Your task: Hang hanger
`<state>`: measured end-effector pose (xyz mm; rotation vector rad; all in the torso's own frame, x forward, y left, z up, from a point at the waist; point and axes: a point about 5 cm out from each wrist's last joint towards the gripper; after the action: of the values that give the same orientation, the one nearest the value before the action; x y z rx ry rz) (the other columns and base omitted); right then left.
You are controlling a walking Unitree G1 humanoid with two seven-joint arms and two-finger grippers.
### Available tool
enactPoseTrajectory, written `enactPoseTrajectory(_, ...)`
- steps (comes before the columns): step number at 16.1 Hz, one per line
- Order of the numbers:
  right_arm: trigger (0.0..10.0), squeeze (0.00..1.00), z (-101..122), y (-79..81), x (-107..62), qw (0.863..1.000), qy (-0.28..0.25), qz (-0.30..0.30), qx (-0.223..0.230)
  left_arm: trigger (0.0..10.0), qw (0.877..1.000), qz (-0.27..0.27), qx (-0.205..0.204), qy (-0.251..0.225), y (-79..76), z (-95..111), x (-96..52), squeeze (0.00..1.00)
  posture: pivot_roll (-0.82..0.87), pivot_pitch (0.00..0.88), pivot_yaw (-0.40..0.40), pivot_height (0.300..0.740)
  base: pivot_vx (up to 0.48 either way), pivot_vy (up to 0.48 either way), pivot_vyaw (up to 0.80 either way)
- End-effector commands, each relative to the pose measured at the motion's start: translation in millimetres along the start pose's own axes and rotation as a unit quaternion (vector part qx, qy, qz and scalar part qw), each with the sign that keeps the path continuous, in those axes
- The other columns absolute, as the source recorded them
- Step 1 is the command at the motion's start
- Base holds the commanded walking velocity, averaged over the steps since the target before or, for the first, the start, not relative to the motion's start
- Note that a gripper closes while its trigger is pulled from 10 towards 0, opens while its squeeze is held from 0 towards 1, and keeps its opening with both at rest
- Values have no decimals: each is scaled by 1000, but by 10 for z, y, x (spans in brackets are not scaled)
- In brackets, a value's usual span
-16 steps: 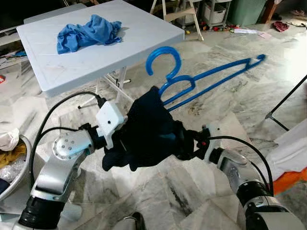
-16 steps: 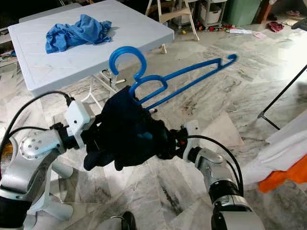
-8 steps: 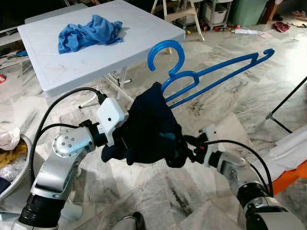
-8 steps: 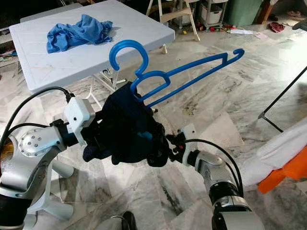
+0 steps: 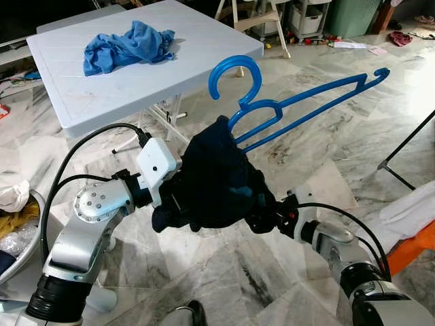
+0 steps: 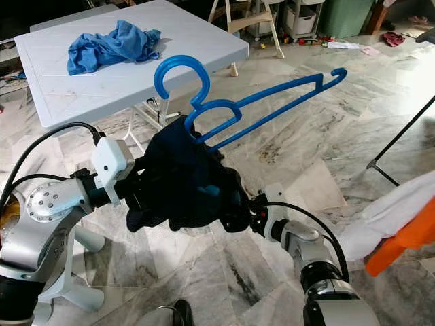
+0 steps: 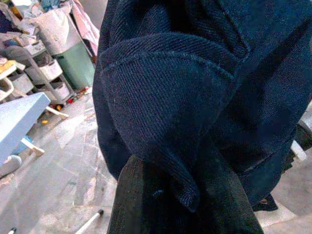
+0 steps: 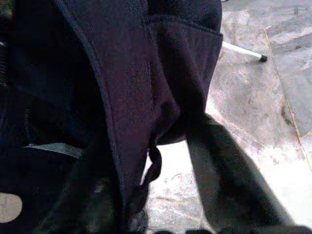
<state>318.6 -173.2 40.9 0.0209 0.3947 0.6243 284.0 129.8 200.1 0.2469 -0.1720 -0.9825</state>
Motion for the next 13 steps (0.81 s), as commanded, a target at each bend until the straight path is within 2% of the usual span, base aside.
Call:
enactPoseTrajectory(1, 0, 0, 47, -30, 8, 1000, -9, -17, -1, 0, 999, -2, 25, -23, 29, 159, 0, 0, -47, 96, 73, 740, 0, 0, 0)
enactPoseTrajectory(7, 0, 0, 198, -181, -39, 996, -47, -70, 18, 0, 1000, -1, 18, -16, 7, 91, -13, 0, -54, 94, 73, 740, 0, 0, 0)
enactPoseTrajectory(10, 0, 0, 213, -254, -83, 993, -57, -98, 38, 0, 1000, 9, 2, 3, 1, -60, -66, 0, -57, 95, 76, 740, 0, 0, 0)
enactPoseTrajectory(13, 0, 0, 243, -284, -96, 990, -65, -117, 42, 0, 998, 29, -35, 36, -75, -360, -152, 0, -63, 99, 78, 740, 0, 0, 0)
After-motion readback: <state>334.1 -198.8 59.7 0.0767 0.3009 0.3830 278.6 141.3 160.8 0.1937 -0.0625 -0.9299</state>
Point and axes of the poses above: a point about 5 cm out from each wrist's last joint towards the gripper, its own x axis pointing out of the wrist towards the gripper, its own z axis along the axis of the wrist's last joint, y = z × x, and after that the axes turned 5 degrees about -x, right-handed
